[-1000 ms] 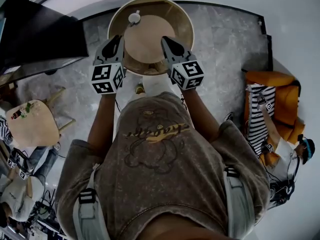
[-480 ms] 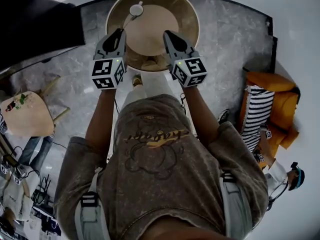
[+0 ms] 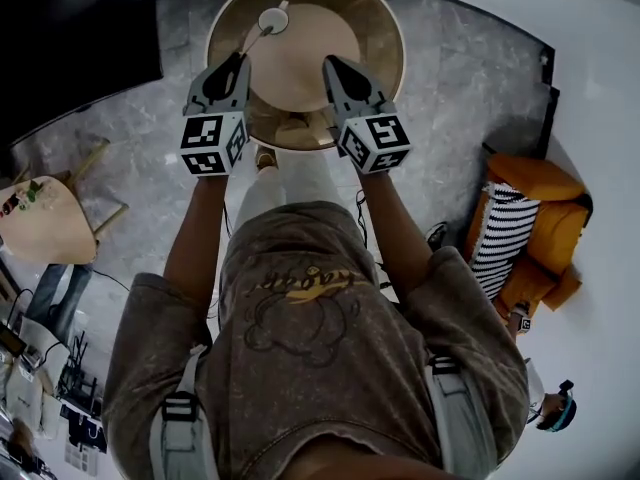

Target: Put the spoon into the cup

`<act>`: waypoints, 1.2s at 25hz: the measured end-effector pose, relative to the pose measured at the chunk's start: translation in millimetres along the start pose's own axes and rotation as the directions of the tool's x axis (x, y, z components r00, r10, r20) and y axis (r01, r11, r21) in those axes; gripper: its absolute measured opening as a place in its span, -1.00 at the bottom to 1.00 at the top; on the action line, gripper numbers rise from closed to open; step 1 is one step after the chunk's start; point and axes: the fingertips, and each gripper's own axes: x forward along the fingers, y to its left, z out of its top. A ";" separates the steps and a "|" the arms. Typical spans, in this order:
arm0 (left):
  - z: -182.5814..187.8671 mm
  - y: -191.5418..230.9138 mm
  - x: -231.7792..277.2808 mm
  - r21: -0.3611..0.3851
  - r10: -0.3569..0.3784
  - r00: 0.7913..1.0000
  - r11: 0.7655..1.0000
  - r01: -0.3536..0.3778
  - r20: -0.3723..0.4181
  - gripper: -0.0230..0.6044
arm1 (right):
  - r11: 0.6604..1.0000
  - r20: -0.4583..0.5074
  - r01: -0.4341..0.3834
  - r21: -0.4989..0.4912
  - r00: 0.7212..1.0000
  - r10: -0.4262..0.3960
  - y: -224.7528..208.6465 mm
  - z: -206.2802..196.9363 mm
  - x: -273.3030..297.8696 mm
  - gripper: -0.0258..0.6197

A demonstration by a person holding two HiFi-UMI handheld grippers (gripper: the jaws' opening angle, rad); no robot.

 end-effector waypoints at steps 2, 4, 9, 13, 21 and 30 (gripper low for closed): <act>-1.8 7.5 6.3 -0.007 0.007 1.000 1.000 -0.007 -0.009 -0.74 | 1.000 -0.003 0.001 0.005 1.000 -0.001 -3.2 0.6 9.3 -0.88; -2.9 13.0 12.0 -0.013 0.008 1.000 1.000 -0.009 -0.016 -0.74 | 1.000 -0.005 0.003 0.009 1.000 -0.003 -5.6 2.0 16.7 -0.88; -11.9 19.8 20.3 -0.028 0.008 0.999 1.000 -0.009 -0.038 -0.74 | 1.000 -0.011 -0.001 0.014 1.000 0.001 -3.8 0.9 24.7 -0.88; -22.3 25.0 27.3 -0.053 0.011 0.998 0.998 -0.014 -0.057 -0.74 | 1.000 -0.012 -0.004 0.022 1.000 0.004 -2.4 -0.4 26.3 -0.88; -35.8 28.5 49.6 -0.044 0.017 0.997 0.999 -0.021 -0.081 -0.74 | 0.999 -0.033 -0.016 0.028 0.999 0.017 -2.2 -9.1 23.3 -0.88; -67.5 36.1 95.8 -0.047 0.020 0.987 0.999 -0.027 -0.157 -0.74 | 1.000 -0.043 -0.008 0.028 0.999 0.009 -11.5 -9.3 23.1 -0.88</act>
